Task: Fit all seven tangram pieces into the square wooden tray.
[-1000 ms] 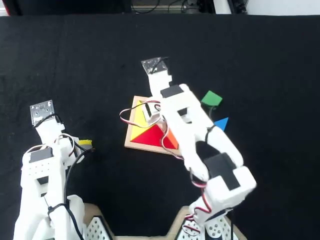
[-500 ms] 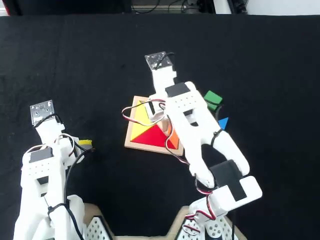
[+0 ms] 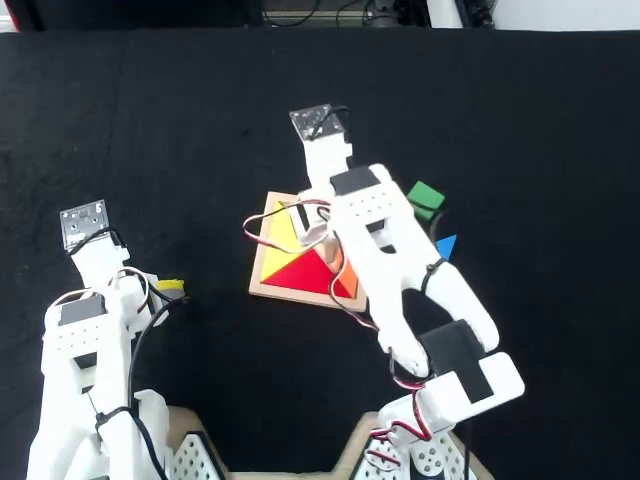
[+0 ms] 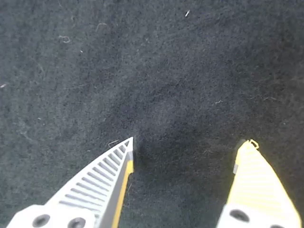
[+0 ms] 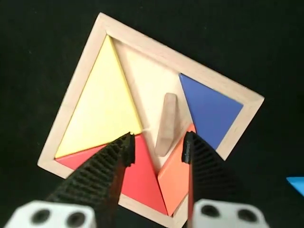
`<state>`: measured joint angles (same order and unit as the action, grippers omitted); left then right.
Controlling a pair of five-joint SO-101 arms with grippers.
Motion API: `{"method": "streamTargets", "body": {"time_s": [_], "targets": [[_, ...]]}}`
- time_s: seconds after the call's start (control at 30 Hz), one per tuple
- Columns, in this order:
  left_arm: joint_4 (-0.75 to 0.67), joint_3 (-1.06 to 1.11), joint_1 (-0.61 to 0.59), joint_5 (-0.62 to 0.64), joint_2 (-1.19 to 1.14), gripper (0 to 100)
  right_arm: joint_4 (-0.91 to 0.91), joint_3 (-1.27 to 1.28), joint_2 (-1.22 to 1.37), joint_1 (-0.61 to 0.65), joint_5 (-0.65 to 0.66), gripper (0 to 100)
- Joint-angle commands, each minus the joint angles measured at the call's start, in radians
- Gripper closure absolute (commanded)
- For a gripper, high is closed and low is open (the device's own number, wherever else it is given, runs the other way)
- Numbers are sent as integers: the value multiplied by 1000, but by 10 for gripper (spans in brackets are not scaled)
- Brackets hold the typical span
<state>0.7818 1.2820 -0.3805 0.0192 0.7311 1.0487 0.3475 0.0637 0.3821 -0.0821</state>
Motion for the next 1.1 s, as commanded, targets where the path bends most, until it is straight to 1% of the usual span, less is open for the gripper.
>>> {"method": "streamTargets", "body": {"time_s": [0.0, 0.43, 0.63, 1.07], "targets": [[-5, -5, 12, -14, 8, 668, 0, 2, -21, -15, 5, 829], [-3, -5, 12, -14, 8, 668, -20, 7, -21, -18, 9, 829], [-3, -5, 12, -14, 8, 668, -75, 51, -21, -18, 9, 829], [-3, -5, 12, -14, 8, 668, -106, 48, -5, -17, 9, 829]]}}
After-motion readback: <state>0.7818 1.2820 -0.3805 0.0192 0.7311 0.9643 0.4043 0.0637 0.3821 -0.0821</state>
